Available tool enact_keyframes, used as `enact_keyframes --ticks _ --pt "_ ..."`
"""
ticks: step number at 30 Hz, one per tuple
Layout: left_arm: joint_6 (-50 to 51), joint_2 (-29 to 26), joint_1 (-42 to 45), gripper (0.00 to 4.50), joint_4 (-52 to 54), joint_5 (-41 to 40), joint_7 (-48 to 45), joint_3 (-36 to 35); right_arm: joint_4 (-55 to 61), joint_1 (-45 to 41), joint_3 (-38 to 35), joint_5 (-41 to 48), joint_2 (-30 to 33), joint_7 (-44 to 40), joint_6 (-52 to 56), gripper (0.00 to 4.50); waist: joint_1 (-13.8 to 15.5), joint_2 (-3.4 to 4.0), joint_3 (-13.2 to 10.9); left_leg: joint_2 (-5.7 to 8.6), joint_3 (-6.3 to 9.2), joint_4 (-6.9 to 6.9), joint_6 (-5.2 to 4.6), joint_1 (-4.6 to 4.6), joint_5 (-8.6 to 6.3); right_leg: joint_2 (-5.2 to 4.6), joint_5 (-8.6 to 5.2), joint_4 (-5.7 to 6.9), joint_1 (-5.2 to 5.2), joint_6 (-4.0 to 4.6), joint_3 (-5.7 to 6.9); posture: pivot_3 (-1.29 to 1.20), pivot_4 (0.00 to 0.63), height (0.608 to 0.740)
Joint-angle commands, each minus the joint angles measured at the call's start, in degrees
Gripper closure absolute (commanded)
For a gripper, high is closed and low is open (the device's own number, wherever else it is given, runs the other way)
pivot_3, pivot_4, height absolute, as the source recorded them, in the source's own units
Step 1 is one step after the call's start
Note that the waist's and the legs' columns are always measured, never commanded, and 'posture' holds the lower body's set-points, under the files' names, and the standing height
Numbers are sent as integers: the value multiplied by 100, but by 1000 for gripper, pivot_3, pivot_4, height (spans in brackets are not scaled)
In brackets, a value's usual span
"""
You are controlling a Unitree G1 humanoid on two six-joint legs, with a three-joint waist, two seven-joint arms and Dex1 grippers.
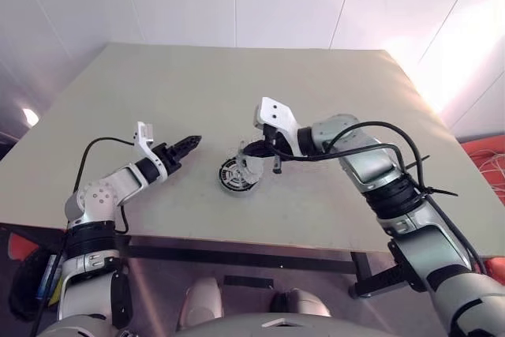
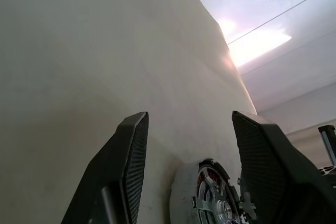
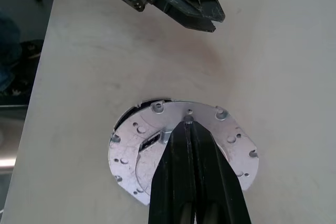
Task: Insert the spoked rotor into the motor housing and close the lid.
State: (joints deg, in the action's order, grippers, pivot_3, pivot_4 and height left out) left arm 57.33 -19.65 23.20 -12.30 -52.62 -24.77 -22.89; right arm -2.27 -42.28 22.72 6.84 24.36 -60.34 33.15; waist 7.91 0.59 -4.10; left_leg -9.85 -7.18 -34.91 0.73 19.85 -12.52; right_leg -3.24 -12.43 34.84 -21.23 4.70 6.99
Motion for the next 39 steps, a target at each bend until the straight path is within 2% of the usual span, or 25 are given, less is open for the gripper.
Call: enact_keyframes --ticks 1,8,17,20,25,28,31,35,39 --pt "-72 -83 45 1813 246 -106 61 -241 -245 -118 84 -109 -336 278 -22 4468 -24 0 0 0 0 0 1 -2 0 0 -1 0 0 -1 0 0 0 740" --pt "-109 -393 200 1813 170 -65 80 -478 -732 116 164 -159 -1102 859 187 4468 -89 0 0 -2 2 5 10 -11 5 2 -5 1 3 -9 0 0 0 740" --pt "-109 -503 421 1813 227 -64 142 -514 -2279 327 23 -550 -1402 1663 -617 4468 -90 -1 1 2 2 13 14 -26 6 -1 -11 1 24 -21 -2 0 0 740" --pt "-95 -523 470 1813 228 -68 153 -521 -2574 397 -4 -590 -1404 1675 -827 4468 -89 -1 1 3 1 18 15 -69 6 -2 -21 0 54 -37 -2 0 0 740" --pt "-98 -609 498 1813 133 -23 103 -519 -2261 577 -65 -420 -1304 1340 -793 4468 -88 -1 1 4 2 20 0 -119 -3 -2 -24 -7 98 -41 -4 0 0 740" --pt "-125 -635 518 1813 75 3 59 -486 -2105 512 -682 -121 -1501 1649 -1351 4468 -87 -1 1 5 2 22 -1 -126 -3 -2 -24 -9 106 -42 -5 0 0 740" --pt "-208 -596 547 1813 53 74 -46 -364 -1870 439 -1218 277 -1630 1664 -1739 4468 -89 0 1 3 1 23 6 -91 1 -1 -23 -4 70 -40 -5 0 0 740" --pt "-243 -518 478 1813 118 374 -267 183 -1564 534 -1210 290 -1415 1231 -2267 4468 -80 -1 1 5 1 23 23 -41 13 -1 1 5 24 1 -5 0 0 740" --pt "-150 -416 429 1813 233 426 -480 530 -1192 755 -1035 360 -1194 716 -2402 3557 -87 -2 1 5 1 22 14 5 8 -1 3 -1 -6 6 -4 0 0 740"
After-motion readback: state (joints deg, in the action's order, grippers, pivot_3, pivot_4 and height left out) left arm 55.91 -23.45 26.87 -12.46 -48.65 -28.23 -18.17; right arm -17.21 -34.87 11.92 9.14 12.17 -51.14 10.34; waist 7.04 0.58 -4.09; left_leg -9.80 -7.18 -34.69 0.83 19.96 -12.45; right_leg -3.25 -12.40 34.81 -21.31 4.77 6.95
